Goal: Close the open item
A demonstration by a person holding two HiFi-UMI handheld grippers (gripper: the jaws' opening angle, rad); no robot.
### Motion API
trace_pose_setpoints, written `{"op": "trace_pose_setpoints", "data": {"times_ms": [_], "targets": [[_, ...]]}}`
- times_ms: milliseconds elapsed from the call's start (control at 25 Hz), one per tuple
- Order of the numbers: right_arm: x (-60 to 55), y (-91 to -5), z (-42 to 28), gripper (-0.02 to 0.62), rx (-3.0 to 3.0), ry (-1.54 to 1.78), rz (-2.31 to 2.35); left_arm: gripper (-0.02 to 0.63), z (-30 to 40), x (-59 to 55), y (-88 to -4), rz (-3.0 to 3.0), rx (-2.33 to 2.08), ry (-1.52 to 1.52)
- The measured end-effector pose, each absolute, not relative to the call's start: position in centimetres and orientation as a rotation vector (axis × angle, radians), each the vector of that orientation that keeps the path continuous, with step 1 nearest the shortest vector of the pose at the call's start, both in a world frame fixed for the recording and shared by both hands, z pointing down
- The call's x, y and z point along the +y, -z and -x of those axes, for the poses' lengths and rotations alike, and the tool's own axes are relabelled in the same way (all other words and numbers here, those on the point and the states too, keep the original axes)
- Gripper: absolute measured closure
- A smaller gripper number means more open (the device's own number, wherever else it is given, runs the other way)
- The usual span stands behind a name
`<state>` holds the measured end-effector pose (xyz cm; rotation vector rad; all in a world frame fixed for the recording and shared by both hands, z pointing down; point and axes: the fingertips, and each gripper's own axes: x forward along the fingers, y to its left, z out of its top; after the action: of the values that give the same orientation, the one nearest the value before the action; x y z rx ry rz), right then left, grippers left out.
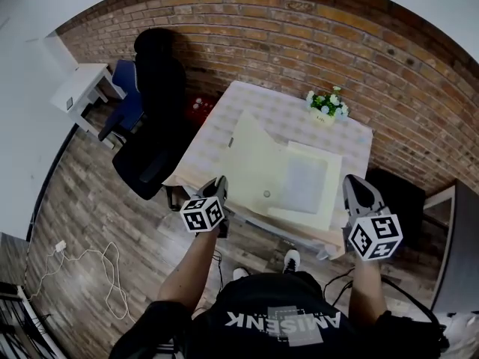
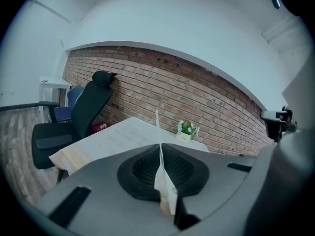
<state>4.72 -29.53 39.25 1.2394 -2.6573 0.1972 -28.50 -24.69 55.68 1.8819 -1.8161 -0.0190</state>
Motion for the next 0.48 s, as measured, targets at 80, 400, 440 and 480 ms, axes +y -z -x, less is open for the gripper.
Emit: {"op": "trace_pose_setpoints", "data": {"times_ms": [80, 400, 440, 480], "targets": [[-29.4, -39.3, -5.2, 0.552, -2.656, -0.201, -1.250, 0.583, 27.4, -24.7, -55.1, -1.916, -1.805, 0.014], [-28.5, -39.3, -7.2, 0.552, -2.645, -0.212, -1.293, 0.584, 23.5, -24.9, -53.3, -2.050, -1.757, -0.025], [-28.5, -39.3, -7.5, 0.552, -2.643, -0.213, -1.299, 0.584, 23.0, -24.9, -53.1, -2.071, -1.753, -0.037], [-28.4, -39.3, -7.7, 0.552, -2.641, -0.215, -1.306, 0.584, 22.4, -24.9, -52.9, -2.091, -1.750, -0.049]]}}
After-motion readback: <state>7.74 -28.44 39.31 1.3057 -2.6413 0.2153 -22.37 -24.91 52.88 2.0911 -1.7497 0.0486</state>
